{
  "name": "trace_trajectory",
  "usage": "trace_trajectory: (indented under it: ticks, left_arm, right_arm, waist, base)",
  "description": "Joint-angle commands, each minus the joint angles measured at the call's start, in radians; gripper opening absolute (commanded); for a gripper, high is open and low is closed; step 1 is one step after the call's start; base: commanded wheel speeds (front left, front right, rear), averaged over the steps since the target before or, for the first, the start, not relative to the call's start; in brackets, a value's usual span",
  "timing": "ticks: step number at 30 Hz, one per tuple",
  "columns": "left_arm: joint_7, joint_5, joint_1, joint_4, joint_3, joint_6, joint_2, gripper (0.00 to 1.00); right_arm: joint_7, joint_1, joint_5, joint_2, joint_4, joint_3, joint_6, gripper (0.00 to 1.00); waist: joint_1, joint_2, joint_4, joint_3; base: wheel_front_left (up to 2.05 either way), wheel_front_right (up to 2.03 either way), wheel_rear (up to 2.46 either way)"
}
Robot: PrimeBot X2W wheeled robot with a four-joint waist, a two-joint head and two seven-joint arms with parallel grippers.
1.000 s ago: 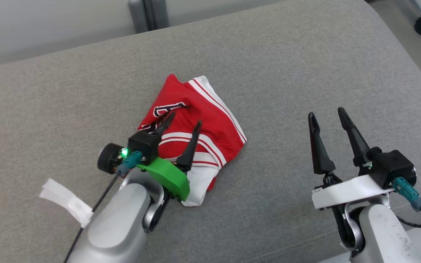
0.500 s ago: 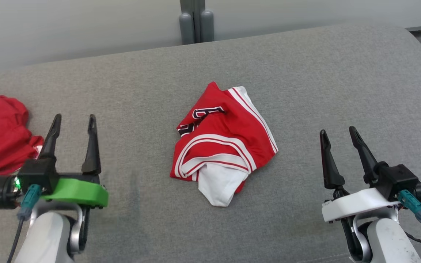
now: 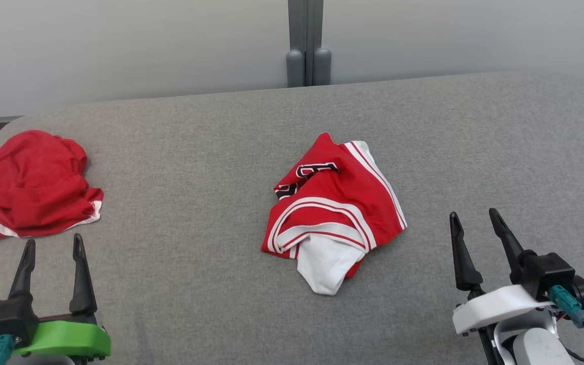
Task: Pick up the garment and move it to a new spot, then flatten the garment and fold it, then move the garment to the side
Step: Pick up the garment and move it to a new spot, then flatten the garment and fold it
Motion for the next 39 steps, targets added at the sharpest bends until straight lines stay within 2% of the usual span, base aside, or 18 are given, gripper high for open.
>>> trace_trajectory:
  ticks: [1,18,39]
  left_arm:
    - [-0.001,0.004,0.021,0.001,0.007,-0.009,-0.010,1.00]
    - [-0.001,0.069,0.026,0.052,0.047,-0.062,-0.056,1.00]
    - [-0.001,0.124,0.004,0.066,0.085,-0.088,-0.080,1.00]
  right_arm:
    - [-0.003,0.013,-0.009,-0.002,0.008,-0.003,-0.001,1.00]
    - [0.002,0.017,-0.028,-0.002,0.062,-0.003,-0.001,1.00]
    - [0.010,-0.013,-0.020,-0.002,0.079,0.009,-0.001,1.00]
  waist:
    - [0.0001,0.0000,0.009,-0.010]
    - [0.0001,0.0000,0.009,-0.031]
    - [0.0001,0.0000,0.013,-0.031]
  base:
    - [0.00,0.00,0.00]
    - [0.00,0.00,0.00]
    - [0.00,0.00,0.00]
